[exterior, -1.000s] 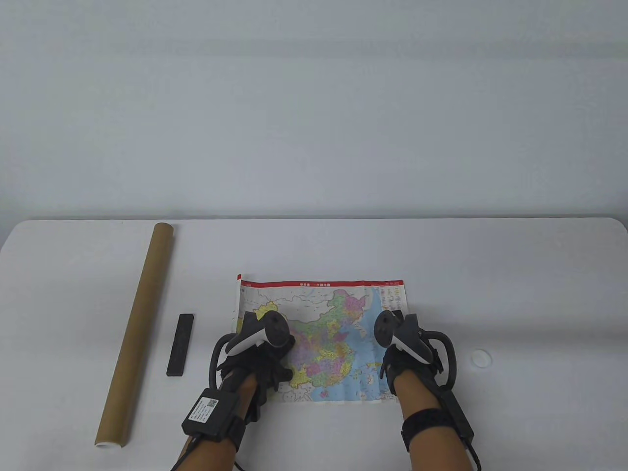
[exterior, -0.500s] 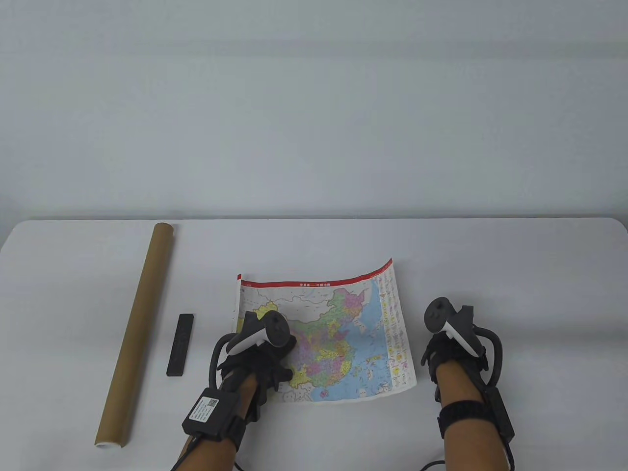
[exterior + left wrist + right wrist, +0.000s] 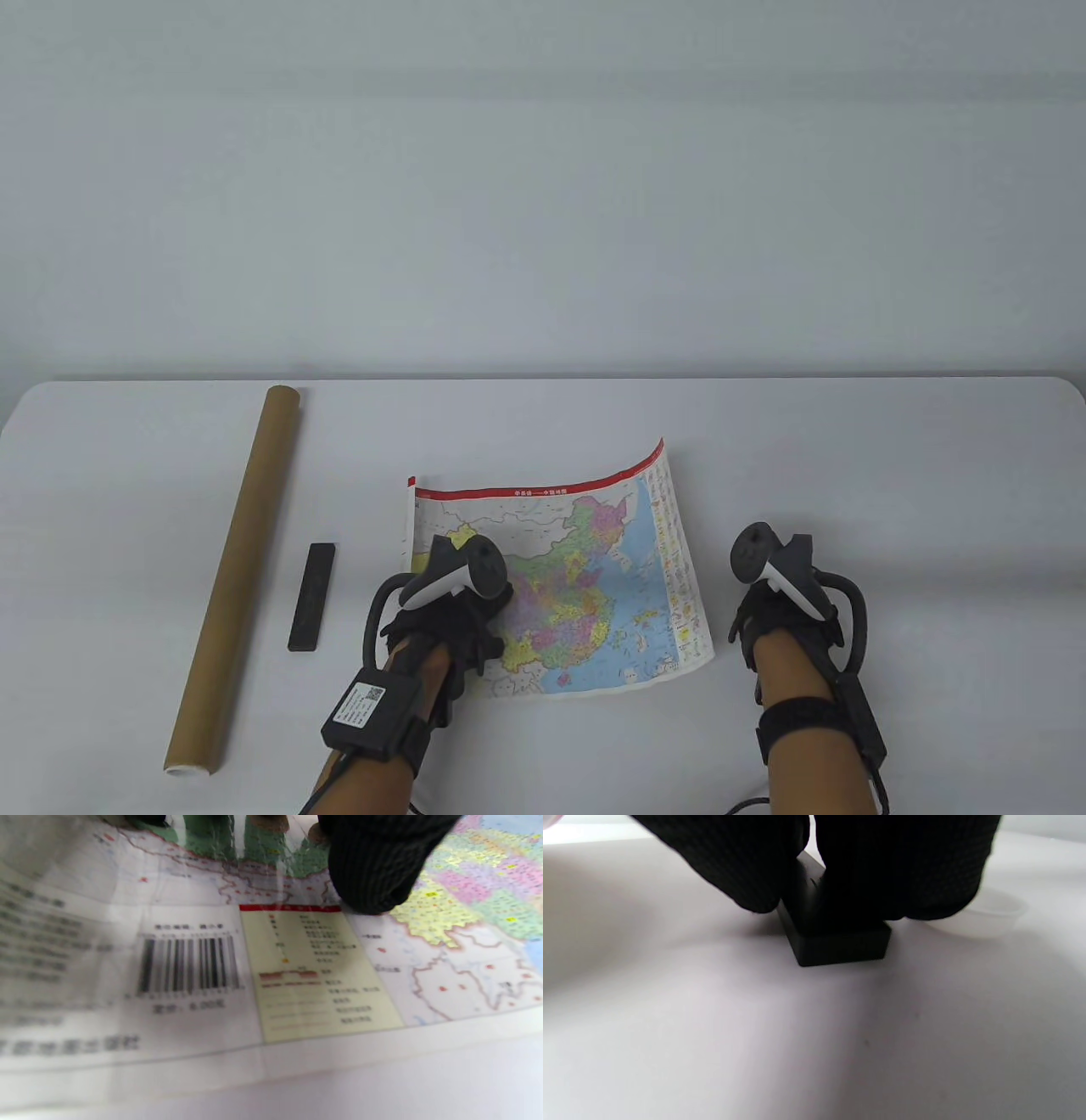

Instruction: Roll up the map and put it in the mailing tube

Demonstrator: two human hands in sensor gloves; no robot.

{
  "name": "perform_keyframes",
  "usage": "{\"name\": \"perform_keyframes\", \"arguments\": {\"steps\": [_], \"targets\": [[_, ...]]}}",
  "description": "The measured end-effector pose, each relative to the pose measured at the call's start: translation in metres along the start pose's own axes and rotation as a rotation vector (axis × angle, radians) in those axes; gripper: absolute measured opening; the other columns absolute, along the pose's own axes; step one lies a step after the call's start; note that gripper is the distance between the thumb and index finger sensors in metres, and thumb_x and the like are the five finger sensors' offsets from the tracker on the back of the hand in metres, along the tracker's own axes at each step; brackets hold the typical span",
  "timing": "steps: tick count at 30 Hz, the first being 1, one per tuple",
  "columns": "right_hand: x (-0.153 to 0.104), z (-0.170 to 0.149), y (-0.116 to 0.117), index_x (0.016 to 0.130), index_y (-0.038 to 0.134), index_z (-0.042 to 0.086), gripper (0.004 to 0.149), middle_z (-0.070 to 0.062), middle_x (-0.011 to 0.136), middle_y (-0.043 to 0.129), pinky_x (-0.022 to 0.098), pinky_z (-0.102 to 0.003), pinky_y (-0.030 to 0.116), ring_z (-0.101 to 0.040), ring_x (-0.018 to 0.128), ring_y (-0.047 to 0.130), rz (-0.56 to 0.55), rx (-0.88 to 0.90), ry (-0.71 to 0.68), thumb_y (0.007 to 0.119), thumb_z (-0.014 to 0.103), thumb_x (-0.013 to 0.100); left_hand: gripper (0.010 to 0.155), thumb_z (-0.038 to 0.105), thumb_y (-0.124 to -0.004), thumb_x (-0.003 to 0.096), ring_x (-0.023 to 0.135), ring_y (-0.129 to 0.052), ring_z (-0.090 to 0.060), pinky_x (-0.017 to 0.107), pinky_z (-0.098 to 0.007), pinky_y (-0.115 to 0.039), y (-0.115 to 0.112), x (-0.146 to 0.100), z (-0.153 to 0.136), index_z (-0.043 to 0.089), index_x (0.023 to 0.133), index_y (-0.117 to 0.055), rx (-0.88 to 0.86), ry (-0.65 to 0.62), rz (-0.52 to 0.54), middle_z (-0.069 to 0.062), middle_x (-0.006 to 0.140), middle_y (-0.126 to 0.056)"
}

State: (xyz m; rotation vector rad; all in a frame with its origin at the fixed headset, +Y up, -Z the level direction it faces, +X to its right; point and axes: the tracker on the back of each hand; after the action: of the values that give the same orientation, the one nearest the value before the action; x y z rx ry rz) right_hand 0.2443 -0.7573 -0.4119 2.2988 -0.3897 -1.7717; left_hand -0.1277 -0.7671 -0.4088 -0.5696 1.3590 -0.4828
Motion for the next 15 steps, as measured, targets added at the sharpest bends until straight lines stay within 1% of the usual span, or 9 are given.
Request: {"name": "perform_keyframes", "arguments": {"steps": [4, 7, 9, 11, 12, 14, 15], "targets": [[-0.006, -0.002, -0.009, 0.110, 0.051, 0.005, 0.070, -0.032, 0.102, 0.058, 0.043, -0.046, 0.082, -0.051, 0.071, 0.083, -0.044, 0.059, -0.022, 0.084, 0.030, 0.054, 0.069, 0.049, -0.083, 0.0459, 0.107, -0.043, -0.038, 0.080, -0.050, -0.056, 0.003, -0.002, 0.007, 0.053, 0.103, -0.044, 0.069, 0.024, -0.006, 0.005, 0.116, -0.032], [-0.011, -0.004, -0.020, 0.110, 0.054, 0.005, 0.068, -0.032, 0.103, 0.058, 0.045, -0.048, 0.081, -0.051, 0.073, 0.082, -0.086, 0.069, -0.043, 0.083, 0.031, 0.054, 0.069, 0.043, -0.082, 0.0469, 0.102, -0.050, -0.038, 0.078, -0.047, -0.060, 0.004, -0.002, 0.011, 0.053, 0.103, -0.043, 0.103, 0.035, -0.010, 0.004, 0.114, -0.036], [-0.019, -0.006, -0.030, 0.110, 0.056, 0.007, 0.066, -0.032, 0.103, 0.057, 0.046, -0.049, 0.080, -0.052, 0.074, 0.081, -0.142, 0.113, -0.061, 0.082, 0.032, 0.054, 0.072, 0.040, -0.082, 0.0473, 0.099, -0.054, -0.038, 0.077, -0.044, -0.062, 0.003, -0.003, 0.015, 0.053, 0.103, -0.039, 0.144, 0.045, -0.024, 0.004, 0.113, -0.036], [-0.026, -0.006, -0.040, 0.110, 0.056, 0.006, 0.067, -0.032, 0.103, 0.056, 0.046, -0.051, 0.079, -0.053, 0.075, 0.079, -0.174, 0.150, -0.093, 0.082, 0.034, 0.054, 0.075, 0.044, -0.083, 0.0459, 0.096, -0.058, -0.035, 0.076, -0.042, -0.063, 0.003, -0.003, 0.015, 0.047, 0.105, -0.037, 0.150, 0.048, -0.023, 0.005, 0.112, -0.038], [-0.031, -0.004, -0.047, 0.110, 0.056, 0.006, 0.067, -0.032, 0.103, 0.056, 0.047, -0.051, 0.078, -0.053, 0.075, 0.079, -0.208, 0.170, -0.121, 0.082, 0.034, 0.055, 0.076, 0.047, -0.083, 0.0445, 0.095, -0.060, -0.032, 0.075, -0.041, -0.063, 0.003, -0.002, 0.014, 0.046, 0.105, -0.038, 0.135, 0.047, -0.020, 0.006, 0.111, -0.038], [-0.044, 0.001, -0.061, 0.109, 0.057, 0.005, 0.067, -0.032, 0.103, 0.056, 0.047, -0.052, 0.078, -0.053, 0.076, 0.078, -0.289, 0.218, -0.182, 0.082, 0.035, 0.055, 0.077, 0.051, -0.083, 0.0422, 0.097, -0.056, -0.030, 0.077, -0.042, -0.058, 0.002, -0.001, 0.012, 0.046, 0.105, -0.038, 0.122, 0.045, -0.011, 0.006, 0.111, -0.037], [-0.049, 0.003, -0.066, 0.109, 0.057, 0.004, 0.068, -0.033, 0.103, 0.056, 0.048, -0.053, 0.077, -0.054, 0.076, 0.078, -0.319, 0.245, -0.210, 0.082, 0.036, 0.055, 0.077, 0.052, -0.082, 0.0419, 0.100, -0.050, -0.031, 0.080, -0.045, -0.053, 0.002, -0.001, 0.011, 0.047, 0.105, -0.037, 0.117, 0.048, -0.016, 0.005, 0.113, -0.033]]}}
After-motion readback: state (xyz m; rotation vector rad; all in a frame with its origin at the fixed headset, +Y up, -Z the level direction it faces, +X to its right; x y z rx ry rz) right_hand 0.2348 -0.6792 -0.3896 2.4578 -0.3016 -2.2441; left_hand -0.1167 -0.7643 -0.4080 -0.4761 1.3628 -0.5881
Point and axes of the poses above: the tracker on the back of each hand, its own z axis roughly to the thumb side, its own x axis roughly from the wrist to the fingertips, y = z × x
